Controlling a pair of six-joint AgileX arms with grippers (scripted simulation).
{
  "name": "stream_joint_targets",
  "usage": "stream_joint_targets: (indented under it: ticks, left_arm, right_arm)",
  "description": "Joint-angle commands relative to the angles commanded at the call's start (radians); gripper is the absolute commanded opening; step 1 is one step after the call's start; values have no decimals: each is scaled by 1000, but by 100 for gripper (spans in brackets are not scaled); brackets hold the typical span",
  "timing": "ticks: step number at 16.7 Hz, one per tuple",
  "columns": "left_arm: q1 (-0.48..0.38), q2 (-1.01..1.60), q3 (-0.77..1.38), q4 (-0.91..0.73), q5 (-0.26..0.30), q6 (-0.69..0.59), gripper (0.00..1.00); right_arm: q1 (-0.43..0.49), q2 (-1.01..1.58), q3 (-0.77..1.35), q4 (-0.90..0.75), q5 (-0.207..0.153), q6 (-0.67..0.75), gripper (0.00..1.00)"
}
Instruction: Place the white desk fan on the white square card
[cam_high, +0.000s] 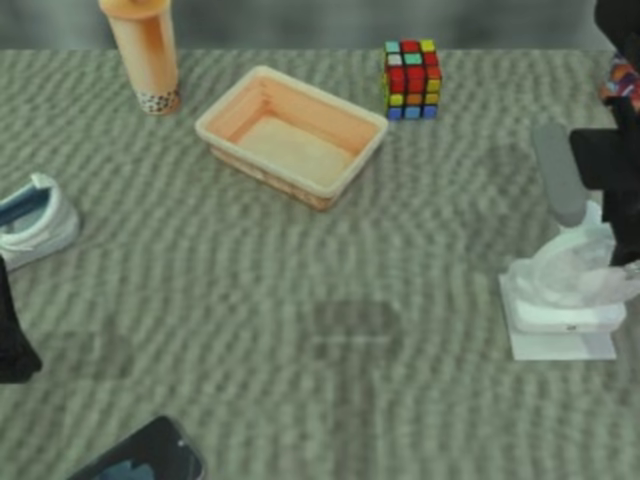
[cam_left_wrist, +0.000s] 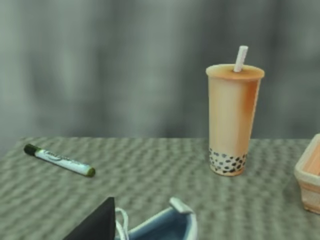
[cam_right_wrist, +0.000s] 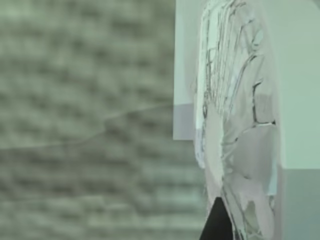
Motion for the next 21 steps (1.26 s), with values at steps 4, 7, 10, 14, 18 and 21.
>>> stream_joint_targets:
  ticks: [4,7,10,14,18,21]
  left_arm:
    - [0,0,0,0,0,0,100]
    - [0,0,0,0,0,0,100]
    - [0,0,0,0,0,0,100]
    - [0,0,0,0,0,0,100]
    - [0,0,0,0,0,0,100]
    - [0,0,0,0,0,0,100]
  right_arm:
    - [0,0,0,0,0,0,15]
    - [0,0,0,0,0,0,38]
    - [0,0,0,0,0,0,60]
    - [0,0,0,0,0,0,90]
    - [0,0,0,0,0,0,100]
    - [0,0,0,0,0,0,100]
